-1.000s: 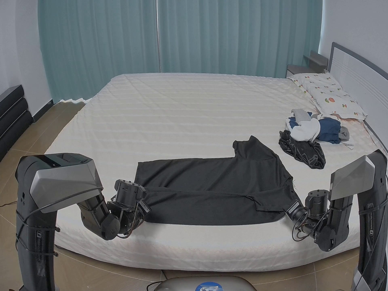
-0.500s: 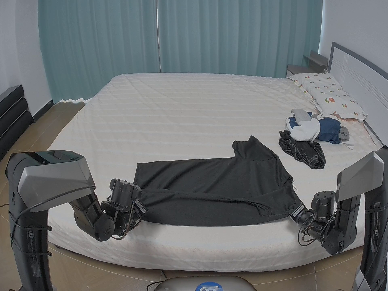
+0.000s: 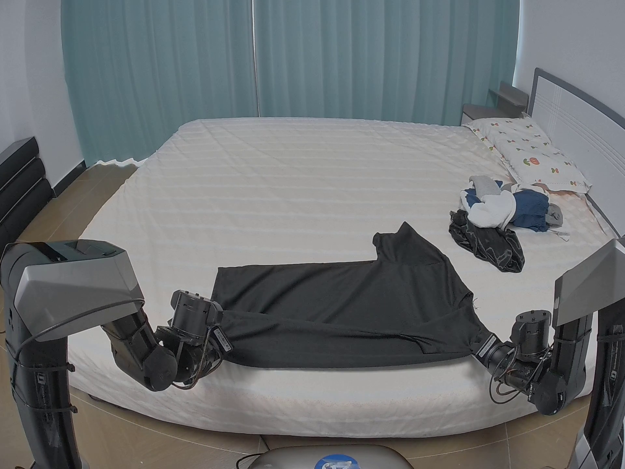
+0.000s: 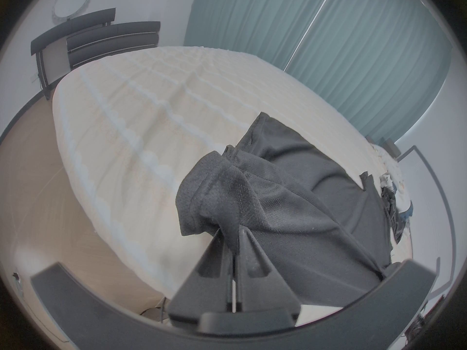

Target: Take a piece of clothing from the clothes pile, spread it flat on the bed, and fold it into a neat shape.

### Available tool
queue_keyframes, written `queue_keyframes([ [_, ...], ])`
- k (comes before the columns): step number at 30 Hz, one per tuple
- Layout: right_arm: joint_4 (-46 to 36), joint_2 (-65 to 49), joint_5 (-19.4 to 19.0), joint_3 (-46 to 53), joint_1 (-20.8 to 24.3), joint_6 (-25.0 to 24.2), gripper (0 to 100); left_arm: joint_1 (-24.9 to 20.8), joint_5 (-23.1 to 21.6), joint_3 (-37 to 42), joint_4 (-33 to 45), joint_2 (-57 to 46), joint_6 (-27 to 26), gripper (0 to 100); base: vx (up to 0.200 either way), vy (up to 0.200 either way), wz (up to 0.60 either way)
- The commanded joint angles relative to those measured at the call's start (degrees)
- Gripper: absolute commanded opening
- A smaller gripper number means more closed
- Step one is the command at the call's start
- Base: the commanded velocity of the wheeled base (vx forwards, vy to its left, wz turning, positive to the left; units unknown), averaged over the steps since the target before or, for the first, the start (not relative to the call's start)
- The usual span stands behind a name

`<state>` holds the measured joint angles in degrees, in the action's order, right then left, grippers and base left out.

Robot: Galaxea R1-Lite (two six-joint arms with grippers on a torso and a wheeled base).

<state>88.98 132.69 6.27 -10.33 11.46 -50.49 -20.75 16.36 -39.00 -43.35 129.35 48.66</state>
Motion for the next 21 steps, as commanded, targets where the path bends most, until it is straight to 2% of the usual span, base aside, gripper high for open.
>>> queue_keyframes([
  [1, 0.58, 0.02, -0.2, 1.36, 0.32, 1.36, 0, 0.01, 0.08, 0.33, 1.6, -0.42, -0.68, 0, 0.0, 0.0, 0.0],
  [10, 0.58, 3.45, -0.29, 1.18, 0.67, 1.98, 0, -0.17, -0.19, 0.77, 1.78, 0.2, -0.68, 0, 0.0, 0.0, 0.0],
  [11, 0.58, 3.54, -0.38, 1.18, 0.67, 2.15, 100, -0.17, -0.19, 0.77, 1.87, 0.28, -0.68, 0, 0.0, 0.0, 0.0],
  [12, 0.58, 3.8, -0.38, 0.92, 0.58, 2.15, 100, -0.17, -0.19, 0.85, 1.78, 0.28, -0.68, 100, 0.0, 0.0, 0.0],
  [19, 0.67, 0.11, -0.2, 1.45, 0.05, 2.33, 100, -0.08, -0.28, 2.7, 1.78, -1.47, -0.59, 100, 0.0, 0.0, 0.0],
  [21, 0.49, -4.64, -0.2, 1.89, -0.74, 2.86, 100, 0.09, -0.63, 4.02, 1.78, -4.55, -0.59, 100, 0.0, 0.0, 0.0],
])
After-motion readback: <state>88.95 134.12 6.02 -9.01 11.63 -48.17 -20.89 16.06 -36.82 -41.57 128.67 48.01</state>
